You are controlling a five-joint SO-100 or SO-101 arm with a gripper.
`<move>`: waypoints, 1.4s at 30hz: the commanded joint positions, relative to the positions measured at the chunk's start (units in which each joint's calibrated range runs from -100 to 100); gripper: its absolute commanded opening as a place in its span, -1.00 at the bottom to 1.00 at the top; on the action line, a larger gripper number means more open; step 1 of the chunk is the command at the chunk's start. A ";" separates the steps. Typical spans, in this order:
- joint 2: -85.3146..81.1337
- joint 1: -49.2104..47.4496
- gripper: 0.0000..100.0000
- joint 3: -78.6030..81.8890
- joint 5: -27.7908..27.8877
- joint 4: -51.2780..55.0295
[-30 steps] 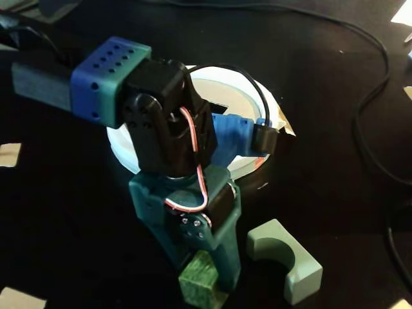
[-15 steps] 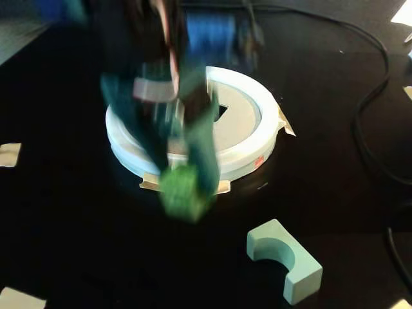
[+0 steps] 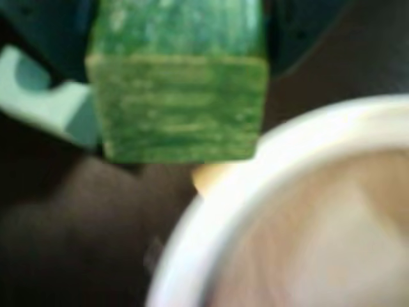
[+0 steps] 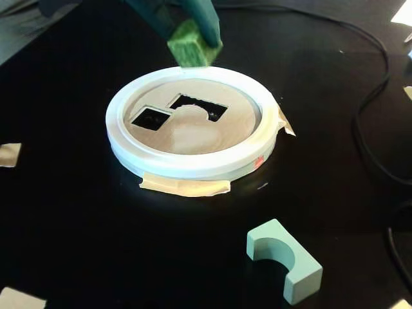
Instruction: Pick up the square block and drop it in corresponding square shaped hole
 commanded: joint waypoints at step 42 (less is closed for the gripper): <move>-4.67 -18.84 -0.28 35.30 -8.30 -18.28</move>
